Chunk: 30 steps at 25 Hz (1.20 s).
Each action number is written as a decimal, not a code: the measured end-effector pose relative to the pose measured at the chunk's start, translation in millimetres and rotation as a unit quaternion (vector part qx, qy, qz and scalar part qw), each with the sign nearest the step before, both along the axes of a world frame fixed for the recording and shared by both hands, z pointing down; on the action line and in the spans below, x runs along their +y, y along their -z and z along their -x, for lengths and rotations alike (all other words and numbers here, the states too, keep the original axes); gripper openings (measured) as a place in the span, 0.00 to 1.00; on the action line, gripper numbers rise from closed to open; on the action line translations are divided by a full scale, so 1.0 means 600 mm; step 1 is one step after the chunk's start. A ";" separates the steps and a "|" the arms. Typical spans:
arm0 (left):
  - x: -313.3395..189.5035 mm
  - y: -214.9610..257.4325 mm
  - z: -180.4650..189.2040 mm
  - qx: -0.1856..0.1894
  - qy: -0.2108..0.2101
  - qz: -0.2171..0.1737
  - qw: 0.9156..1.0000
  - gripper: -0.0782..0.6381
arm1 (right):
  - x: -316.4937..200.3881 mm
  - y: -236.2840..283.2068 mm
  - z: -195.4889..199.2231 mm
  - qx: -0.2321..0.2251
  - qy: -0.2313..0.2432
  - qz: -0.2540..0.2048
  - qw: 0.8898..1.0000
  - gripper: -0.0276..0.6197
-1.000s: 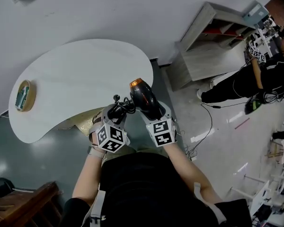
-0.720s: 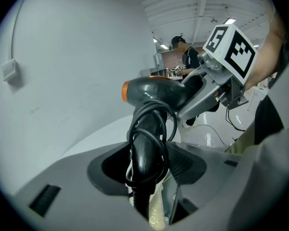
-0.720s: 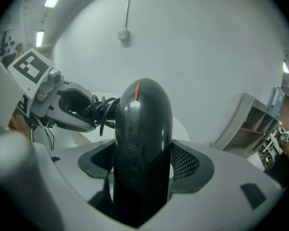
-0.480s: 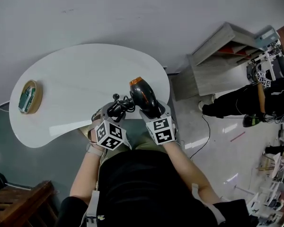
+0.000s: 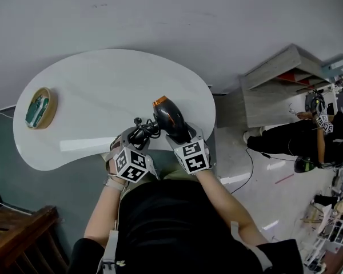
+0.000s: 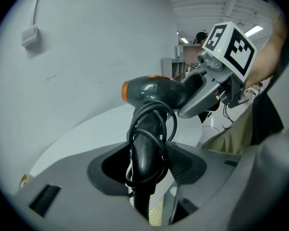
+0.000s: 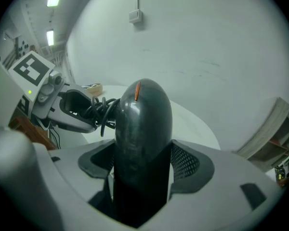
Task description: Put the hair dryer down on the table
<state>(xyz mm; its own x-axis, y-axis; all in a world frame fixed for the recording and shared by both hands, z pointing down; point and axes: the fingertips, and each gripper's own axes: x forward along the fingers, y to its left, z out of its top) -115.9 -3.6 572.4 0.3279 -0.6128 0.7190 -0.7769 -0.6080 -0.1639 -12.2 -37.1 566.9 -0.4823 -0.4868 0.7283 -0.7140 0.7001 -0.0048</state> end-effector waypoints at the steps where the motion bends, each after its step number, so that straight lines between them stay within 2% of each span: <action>1: -0.004 -0.004 0.001 0.001 0.008 0.004 1.000 0.43 | -0.007 -0.004 0.003 0.000 0.009 0.004 1.000 0.58; 8: -0.034 -0.032 0.000 0.001 0.075 0.038 0.996 0.43 | -0.060 -0.034 0.011 0.004 0.080 0.036 0.996 0.58; 14: -0.059 -0.051 -0.024 -0.002 0.126 0.061 0.990 0.43 | -0.102 -0.058 -0.004 0.004 0.127 0.061 0.990 0.58; 30: -0.177 -0.098 -0.114 -0.009 0.201 0.091 0.975 0.43 | -0.241 -0.103 -0.078 0.012 0.204 0.104 0.973 0.58</action>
<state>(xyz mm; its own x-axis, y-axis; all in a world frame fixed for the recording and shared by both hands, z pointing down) -47.5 -110.1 631.1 0.0747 -0.5518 0.8306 -0.9563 -0.2758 -0.0973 34.6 -181.5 628.7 -0.5859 -0.0983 0.8044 -0.3777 0.9113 -0.1638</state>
